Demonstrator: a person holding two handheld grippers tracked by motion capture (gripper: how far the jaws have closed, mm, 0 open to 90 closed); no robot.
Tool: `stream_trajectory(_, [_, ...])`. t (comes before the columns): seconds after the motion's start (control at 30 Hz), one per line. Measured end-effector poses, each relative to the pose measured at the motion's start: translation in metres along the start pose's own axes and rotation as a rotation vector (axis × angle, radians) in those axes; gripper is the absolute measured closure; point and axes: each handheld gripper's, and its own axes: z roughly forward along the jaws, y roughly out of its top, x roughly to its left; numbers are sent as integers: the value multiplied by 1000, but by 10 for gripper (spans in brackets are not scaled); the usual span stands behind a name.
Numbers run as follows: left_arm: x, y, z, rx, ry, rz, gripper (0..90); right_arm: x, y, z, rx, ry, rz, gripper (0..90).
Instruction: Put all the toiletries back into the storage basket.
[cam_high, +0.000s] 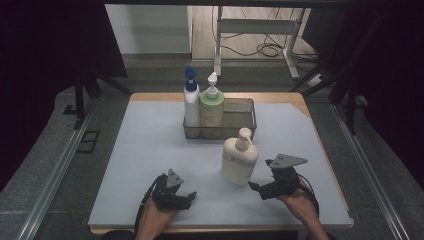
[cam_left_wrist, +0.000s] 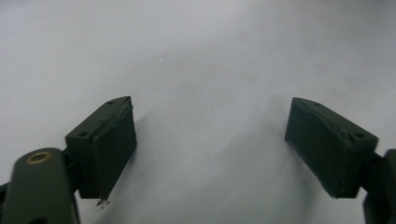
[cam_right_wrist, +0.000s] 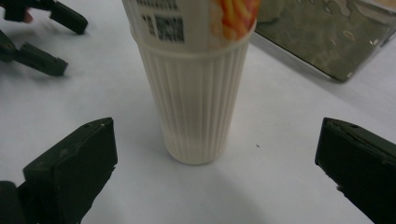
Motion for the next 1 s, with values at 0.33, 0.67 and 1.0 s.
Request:
stream_trajectory(0.33, [0, -1, 0, -1, -3, 4, 129, 1, 16, 0, -18, 20, -3, 0])
stream_trajectory(0.67, [0, -1, 0, -5, -1, 5, 129, 4, 31, 5, -17, 16, -15, 30])
stream_trajectory(1.0, [0, -1, 1, -7, 0, 3, 129, 5, 45, 9, -49, 46, -3, 70])
